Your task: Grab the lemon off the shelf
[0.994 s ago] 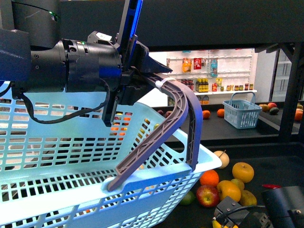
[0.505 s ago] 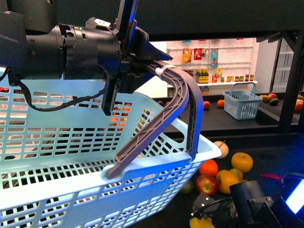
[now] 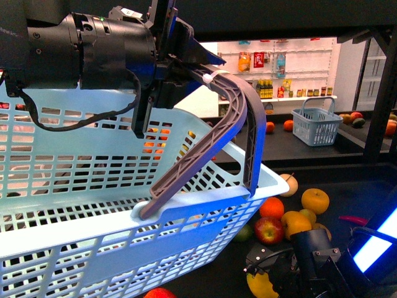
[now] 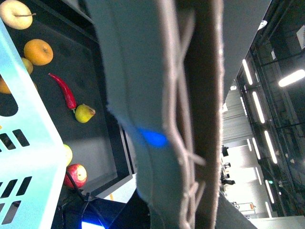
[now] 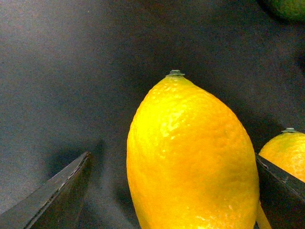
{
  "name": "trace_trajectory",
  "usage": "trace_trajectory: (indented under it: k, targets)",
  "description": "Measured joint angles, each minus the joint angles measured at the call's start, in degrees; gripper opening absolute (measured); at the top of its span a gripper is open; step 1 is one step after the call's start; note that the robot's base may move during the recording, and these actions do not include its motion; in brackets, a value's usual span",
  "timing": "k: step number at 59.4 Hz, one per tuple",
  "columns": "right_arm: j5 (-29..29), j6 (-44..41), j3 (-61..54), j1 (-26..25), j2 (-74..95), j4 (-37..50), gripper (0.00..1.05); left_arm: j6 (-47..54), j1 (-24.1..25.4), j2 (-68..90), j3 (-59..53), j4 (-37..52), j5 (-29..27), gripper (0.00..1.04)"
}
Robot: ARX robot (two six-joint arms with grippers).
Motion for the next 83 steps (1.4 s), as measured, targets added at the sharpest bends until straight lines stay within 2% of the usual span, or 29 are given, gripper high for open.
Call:
trace_trajectory:
  k: [5, 14, 20, 33, 42, 58, 69, 83]
  targets:
    - [0.3, 0.1, 0.2, 0.0, 0.3, 0.6, 0.95, 0.0, 0.0, 0.0, 0.0, 0.0, 0.0, 0.09]
    - [0.7, 0.2, 0.0, -0.1, 0.3, 1.0, 0.73, 0.0, 0.0, 0.0, 0.0, 0.0, 0.0, 0.09]
    - [1.5, 0.6, -1.6, -0.4, -0.6, 2.3, 0.65, 0.0, 0.0, 0.0, 0.0, 0.0, 0.0, 0.09]
    - [2.0, 3.1, -10.1, -2.0, -7.5, 7.0, 0.63, 0.0, 0.0, 0.0, 0.0, 0.0, 0.0, 0.09]
    - [2.4, 5.7, -18.2, -5.1, -18.9, 9.8, 0.63, 0.0, 0.0, 0.0, 0.0, 0.0, 0.0, 0.09]
    - [-0.1, 14.8, -26.5, -9.6, -38.8, 6.8, 0.63, 0.0, 0.0, 0.0, 0.0, 0.0, 0.0, 0.09]
    - [-3.9, 24.0, -26.9, -8.7, -50.6, 1.3, 0.63, 0.0, 0.0, 0.0, 0.0, 0.0, 0.0, 0.09]
    - [-6.5, 35.5, -26.5, -4.1, -57.9, -2.5, 0.63, 0.0, 0.0, 0.0, 0.0, 0.0, 0.0, 0.09]
